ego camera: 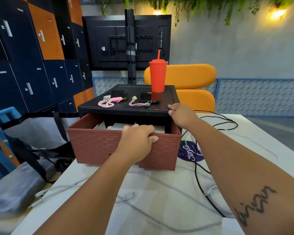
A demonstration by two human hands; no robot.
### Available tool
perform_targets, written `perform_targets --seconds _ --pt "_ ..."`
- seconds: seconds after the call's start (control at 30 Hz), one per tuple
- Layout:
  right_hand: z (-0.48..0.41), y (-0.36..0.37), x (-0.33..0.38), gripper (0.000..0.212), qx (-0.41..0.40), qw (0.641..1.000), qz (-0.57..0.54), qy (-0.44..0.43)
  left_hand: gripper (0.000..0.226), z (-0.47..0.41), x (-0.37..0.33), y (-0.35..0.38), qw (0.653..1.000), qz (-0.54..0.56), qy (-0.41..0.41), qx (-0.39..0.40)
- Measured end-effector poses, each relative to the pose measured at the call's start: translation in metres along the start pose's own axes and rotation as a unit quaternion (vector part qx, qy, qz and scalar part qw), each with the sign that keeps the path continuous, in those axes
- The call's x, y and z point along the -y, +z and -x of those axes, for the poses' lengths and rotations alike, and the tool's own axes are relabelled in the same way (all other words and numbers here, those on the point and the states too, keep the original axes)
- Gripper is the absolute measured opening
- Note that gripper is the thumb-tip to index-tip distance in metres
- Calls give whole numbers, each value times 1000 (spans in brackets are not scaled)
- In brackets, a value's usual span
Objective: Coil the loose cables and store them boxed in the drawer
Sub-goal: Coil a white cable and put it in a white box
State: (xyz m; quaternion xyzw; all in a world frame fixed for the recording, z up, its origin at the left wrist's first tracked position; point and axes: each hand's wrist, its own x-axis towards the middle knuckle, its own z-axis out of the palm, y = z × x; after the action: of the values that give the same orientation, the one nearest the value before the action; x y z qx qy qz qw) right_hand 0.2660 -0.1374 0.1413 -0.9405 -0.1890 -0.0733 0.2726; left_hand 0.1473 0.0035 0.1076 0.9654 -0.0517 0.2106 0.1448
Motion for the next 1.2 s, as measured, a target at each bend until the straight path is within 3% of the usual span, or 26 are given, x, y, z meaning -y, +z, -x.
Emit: perform_targets --seconds 0.2,0.37,0.47,0.63,0.83,1.03,1.2 --pt "-2 1 -2 41 -5 1000 -3 3 21 -15 -1 14 994 -109 -11 3" --pt "5 4 -1 45 0 999 -37 1 38 -9 3 25 993 -117 -14 -22" --pt "17 0 -4 53 19 999 -43 1 60 -3 1 24 993 -115 -34 17" --pt "68 -19 -20 59 -7 995 -99 15 74 22 -6 19 992 -103 -39 64" --pt "153 -49 -51 47 -48 974 -187 116 69 94 -37 30 994 -2 -30 109" --pt "246 -56 -77 43 19 980 -58 190 63 143 -81 44 974 187 -43 122" --pt "310 -42 -84 26 -28 985 4 168 66 173 -117 51 952 272 -32 138"
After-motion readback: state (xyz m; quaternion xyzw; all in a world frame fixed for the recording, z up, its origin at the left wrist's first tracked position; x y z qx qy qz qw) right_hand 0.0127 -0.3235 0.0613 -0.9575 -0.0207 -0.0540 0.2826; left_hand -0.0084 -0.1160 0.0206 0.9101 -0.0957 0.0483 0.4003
